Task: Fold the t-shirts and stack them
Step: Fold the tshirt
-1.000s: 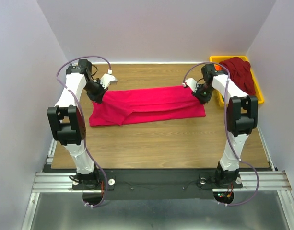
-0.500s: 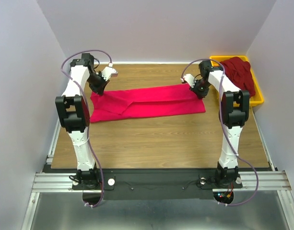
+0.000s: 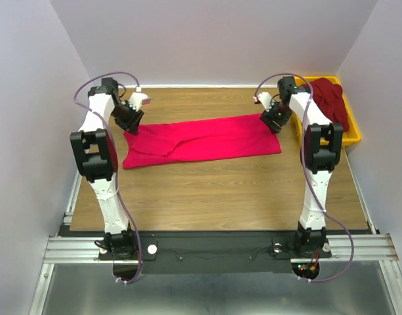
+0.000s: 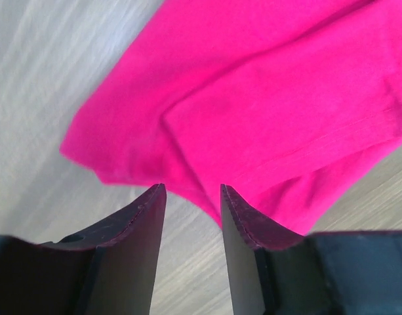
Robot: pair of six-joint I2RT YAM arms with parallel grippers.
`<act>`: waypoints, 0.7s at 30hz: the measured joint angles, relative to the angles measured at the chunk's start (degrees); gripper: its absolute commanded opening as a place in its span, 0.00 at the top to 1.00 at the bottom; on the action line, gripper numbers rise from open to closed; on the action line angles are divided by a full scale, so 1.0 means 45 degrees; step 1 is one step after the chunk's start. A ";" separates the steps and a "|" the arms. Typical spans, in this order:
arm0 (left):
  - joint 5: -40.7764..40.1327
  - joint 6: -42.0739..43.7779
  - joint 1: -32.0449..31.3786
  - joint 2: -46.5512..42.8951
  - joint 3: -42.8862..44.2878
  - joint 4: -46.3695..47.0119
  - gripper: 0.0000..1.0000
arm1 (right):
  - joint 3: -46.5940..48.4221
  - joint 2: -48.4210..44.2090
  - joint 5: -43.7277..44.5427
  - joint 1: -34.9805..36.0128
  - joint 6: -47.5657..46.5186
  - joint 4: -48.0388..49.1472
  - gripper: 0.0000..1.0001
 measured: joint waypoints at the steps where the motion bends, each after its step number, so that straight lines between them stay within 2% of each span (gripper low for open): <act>1: 0.0092 -0.0141 0.0243 -0.0083 -0.0267 0.0107 0.49 | 0.0068 -0.0024 -0.0107 -0.0126 0.0287 0.0019 0.31; 4: 0.0340 -0.0510 0.0986 -0.0641 -0.1617 0.0457 0.49 | -0.0092 -0.0209 -0.0607 -0.0593 0.1399 -0.0078 0.33; 8: 0.0461 -0.0860 0.1846 -0.2074 -0.4347 0.0894 0.49 | -0.1137 -0.0714 -0.1384 -0.1083 0.2521 -0.0335 0.37; 15: 0.0612 -0.1608 0.1812 -0.3361 -0.7305 0.2132 0.50 | -0.2181 -0.0787 -0.2516 -0.1282 0.3905 -0.0733 0.38; 17: 0.0534 -0.1899 0.1729 -0.3371 -0.8024 0.2744 0.54 | -0.2186 -0.0763 -0.2696 -0.1229 0.4119 -0.0724 0.44; 21: 0.0248 -0.2327 0.1719 -0.3385 -0.8626 0.3585 0.77 | -0.2569 -0.0748 -0.2744 -0.1205 0.4430 -0.0593 0.68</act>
